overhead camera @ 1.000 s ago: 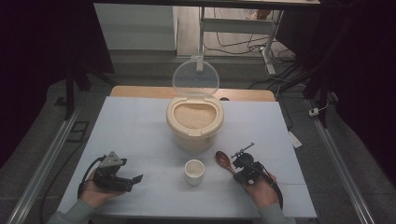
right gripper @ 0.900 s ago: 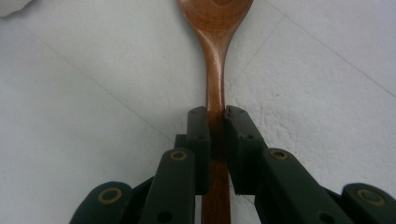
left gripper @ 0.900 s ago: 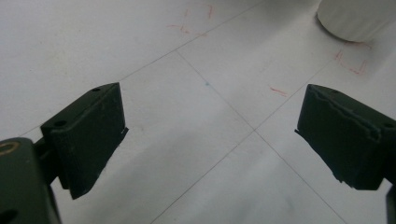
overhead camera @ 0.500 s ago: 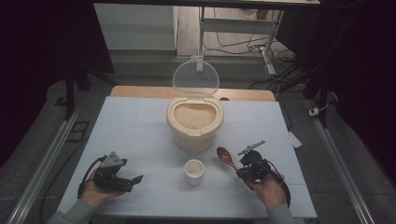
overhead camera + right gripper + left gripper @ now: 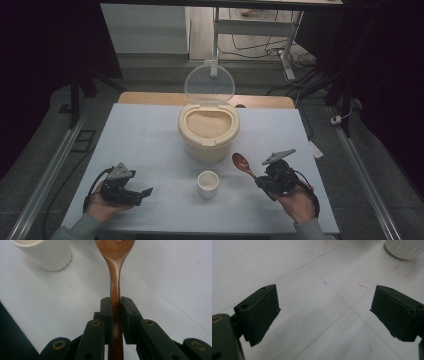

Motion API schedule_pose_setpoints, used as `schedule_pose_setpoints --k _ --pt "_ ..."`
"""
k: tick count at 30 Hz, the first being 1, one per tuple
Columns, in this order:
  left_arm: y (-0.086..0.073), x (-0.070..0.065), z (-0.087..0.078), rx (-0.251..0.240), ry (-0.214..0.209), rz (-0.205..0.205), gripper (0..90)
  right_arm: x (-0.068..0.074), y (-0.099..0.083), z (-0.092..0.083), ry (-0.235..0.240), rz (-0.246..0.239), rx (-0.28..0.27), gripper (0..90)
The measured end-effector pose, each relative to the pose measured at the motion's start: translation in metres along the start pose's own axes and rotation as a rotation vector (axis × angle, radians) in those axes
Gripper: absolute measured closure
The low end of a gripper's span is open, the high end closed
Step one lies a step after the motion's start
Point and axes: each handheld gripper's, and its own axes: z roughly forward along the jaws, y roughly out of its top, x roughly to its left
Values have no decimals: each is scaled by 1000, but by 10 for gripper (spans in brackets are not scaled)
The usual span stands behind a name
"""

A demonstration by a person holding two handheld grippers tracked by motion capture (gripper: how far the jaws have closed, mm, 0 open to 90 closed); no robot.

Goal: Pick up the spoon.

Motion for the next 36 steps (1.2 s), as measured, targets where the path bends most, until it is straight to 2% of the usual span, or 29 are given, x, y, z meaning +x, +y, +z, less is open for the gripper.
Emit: schedule_pose_setpoints --k 7,13,27,36 --pt "0 0 1 2 1 0 78 6 4 -15 47 -62 -49 802" --pt "0 0 0 2 1 1 79 13 7 -17 74 -109 -67 803" --pt "0 0 0 0 -1 -2 79 27 20 -18 117 -182 -79 802" --pt "0 1 1 -1 -1 -9 79 36 36 -7 136 -251 -57 802"
